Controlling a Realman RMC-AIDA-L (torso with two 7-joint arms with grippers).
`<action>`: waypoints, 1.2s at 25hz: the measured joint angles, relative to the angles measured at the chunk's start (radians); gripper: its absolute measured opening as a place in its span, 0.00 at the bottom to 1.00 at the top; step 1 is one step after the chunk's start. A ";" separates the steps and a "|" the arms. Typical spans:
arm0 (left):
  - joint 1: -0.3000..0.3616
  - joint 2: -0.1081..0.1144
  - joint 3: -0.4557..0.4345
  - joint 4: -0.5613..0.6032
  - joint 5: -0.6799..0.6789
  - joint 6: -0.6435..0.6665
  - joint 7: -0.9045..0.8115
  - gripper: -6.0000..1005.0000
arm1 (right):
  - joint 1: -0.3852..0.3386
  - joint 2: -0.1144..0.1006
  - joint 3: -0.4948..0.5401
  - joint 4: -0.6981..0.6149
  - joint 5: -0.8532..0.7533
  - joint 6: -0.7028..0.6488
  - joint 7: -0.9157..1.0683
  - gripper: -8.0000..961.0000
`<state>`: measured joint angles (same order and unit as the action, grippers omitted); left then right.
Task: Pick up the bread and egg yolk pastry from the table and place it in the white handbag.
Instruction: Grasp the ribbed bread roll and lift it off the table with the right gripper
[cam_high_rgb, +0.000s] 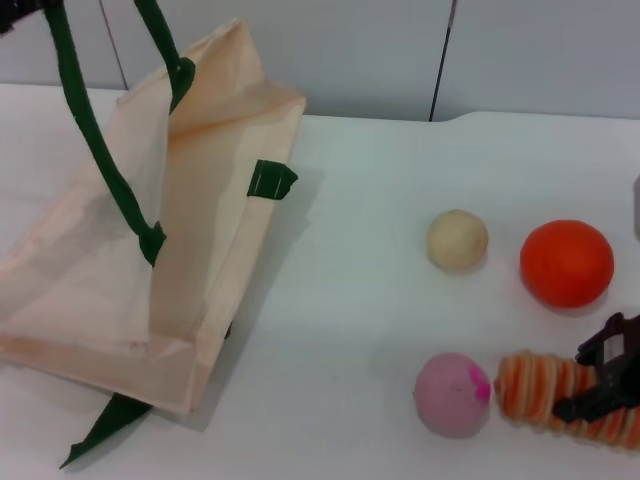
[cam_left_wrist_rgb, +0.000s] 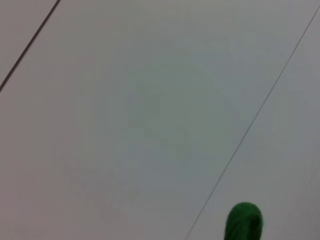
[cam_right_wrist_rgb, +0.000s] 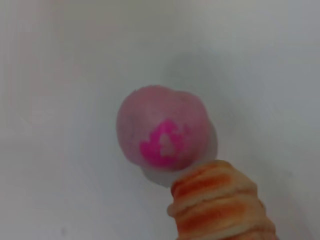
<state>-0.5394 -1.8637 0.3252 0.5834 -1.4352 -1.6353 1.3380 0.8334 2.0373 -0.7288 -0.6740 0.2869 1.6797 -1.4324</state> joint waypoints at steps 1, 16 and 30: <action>-0.001 0.000 0.000 -0.002 0.001 0.000 0.000 0.10 | -0.001 0.000 0.000 -0.009 0.000 0.002 0.000 0.60; -0.008 0.003 0.011 -0.002 0.003 0.000 -0.002 0.10 | -0.090 0.000 0.007 -0.268 0.141 0.103 0.010 0.46; -0.099 0.016 0.017 -0.056 0.013 -0.053 0.006 0.10 | -0.067 0.004 -0.144 -0.465 0.537 0.095 0.037 0.36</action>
<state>-0.6387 -1.8480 0.3418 0.5278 -1.4225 -1.6880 1.3438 0.7664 2.0415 -0.8733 -1.1390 0.8235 1.7742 -1.3959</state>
